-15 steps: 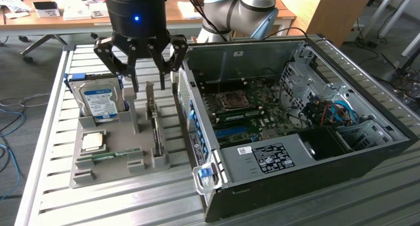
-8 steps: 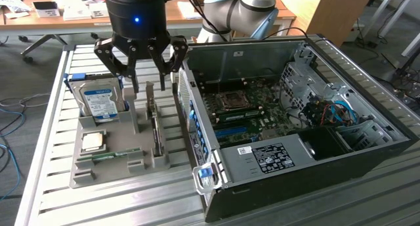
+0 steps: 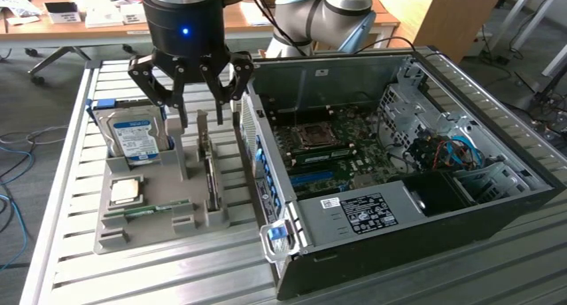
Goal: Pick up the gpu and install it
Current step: 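Pick up the gpu and move the gpu toward the slot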
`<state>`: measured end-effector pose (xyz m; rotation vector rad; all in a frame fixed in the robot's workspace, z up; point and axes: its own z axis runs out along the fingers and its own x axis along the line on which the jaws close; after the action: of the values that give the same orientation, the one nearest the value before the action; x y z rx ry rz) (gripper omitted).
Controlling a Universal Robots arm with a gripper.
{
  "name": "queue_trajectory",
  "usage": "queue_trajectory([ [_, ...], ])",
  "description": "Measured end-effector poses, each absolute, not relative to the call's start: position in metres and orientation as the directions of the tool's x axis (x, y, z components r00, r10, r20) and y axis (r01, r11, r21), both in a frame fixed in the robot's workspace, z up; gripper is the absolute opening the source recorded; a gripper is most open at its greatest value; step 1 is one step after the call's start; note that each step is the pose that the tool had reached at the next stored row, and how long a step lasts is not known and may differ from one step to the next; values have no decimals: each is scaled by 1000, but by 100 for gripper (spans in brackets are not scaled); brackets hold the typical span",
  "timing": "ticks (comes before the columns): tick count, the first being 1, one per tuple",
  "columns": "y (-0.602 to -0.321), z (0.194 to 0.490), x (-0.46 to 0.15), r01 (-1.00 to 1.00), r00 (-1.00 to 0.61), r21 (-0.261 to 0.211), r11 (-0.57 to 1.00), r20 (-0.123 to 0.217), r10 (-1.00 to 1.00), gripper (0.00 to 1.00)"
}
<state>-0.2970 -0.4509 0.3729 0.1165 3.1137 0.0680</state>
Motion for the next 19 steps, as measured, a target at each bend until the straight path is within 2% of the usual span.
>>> queue_trajectory([
  [19, -451, 369, -297, 74, -997, 44, 996, -23, 75, 53],
])
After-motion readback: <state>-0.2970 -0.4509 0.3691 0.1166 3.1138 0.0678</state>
